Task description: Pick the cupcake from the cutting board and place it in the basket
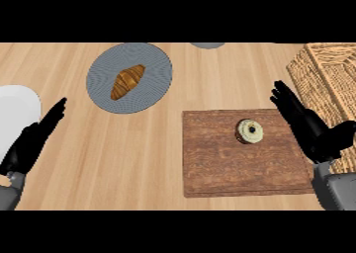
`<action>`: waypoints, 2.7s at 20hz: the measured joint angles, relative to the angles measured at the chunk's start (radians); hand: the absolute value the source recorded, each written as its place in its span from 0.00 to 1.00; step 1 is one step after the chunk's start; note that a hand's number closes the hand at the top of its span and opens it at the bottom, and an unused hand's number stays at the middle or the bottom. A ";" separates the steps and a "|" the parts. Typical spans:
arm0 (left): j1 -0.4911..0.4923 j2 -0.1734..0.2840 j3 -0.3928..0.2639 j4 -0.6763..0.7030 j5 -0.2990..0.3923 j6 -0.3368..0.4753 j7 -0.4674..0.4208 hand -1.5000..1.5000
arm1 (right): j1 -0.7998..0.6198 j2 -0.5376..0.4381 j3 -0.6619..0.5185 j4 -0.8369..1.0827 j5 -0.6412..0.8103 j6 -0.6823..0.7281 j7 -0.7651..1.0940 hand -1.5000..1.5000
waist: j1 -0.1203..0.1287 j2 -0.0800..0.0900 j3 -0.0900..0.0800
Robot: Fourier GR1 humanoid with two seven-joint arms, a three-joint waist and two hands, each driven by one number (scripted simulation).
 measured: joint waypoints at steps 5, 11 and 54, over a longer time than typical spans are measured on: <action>0.005 -0.106 0.046 -0.076 0.052 0.080 -0.034 0.50 | 0.028 0.023 -0.050 -0.104 0.057 -0.154 0.012 1.00 | -0.005 -0.030 0.006; 0.024 -0.268 0.049 -0.171 0.109 0.163 -0.103 0.50 | 0.019 0.092 0.107 -0.220 0.317 -0.335 0.016 0.00 | 0.011 -0.039 0.006; 0.114 -0.357 0.026 -0.273 0.079 0.219 -0.140 0.50 | -0.290 0.208 0.136 -0.336 1.025 0.248 1.181 0.00 | -0.007 -0.037 0.008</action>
